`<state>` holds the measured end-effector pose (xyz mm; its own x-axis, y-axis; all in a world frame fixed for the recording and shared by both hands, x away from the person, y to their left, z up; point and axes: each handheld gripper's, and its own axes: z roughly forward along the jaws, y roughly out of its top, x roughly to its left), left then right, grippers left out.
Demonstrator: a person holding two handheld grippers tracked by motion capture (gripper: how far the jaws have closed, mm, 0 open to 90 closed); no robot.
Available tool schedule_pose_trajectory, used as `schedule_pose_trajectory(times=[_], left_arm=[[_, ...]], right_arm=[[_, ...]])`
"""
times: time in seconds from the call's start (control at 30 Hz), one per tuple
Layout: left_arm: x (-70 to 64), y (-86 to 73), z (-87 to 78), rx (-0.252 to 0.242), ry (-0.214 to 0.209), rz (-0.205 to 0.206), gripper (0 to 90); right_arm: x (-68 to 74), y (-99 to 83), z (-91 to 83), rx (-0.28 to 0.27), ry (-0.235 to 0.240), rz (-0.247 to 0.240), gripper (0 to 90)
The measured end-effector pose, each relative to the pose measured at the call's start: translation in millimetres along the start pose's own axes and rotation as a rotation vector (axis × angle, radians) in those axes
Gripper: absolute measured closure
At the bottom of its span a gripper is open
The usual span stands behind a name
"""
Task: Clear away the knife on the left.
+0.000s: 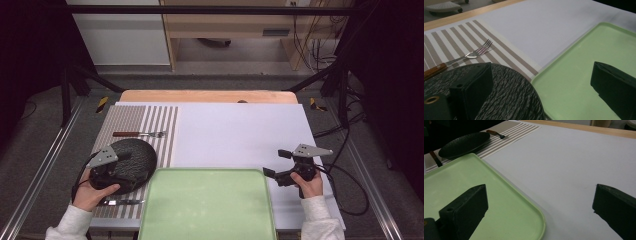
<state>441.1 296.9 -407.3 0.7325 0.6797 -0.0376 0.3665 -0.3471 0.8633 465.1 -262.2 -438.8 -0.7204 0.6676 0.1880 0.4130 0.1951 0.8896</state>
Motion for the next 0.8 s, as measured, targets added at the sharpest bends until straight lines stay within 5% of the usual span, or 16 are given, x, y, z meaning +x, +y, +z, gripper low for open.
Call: schedule_pose_trajectory(times=[0.8], left_arm=[[13.8,-15.9,-33.0,0.061,0.023,0.024,3.8]], right_arm=[[0.0,-0.2,0.8,0.011,-0.004,-0.001,0.5]])
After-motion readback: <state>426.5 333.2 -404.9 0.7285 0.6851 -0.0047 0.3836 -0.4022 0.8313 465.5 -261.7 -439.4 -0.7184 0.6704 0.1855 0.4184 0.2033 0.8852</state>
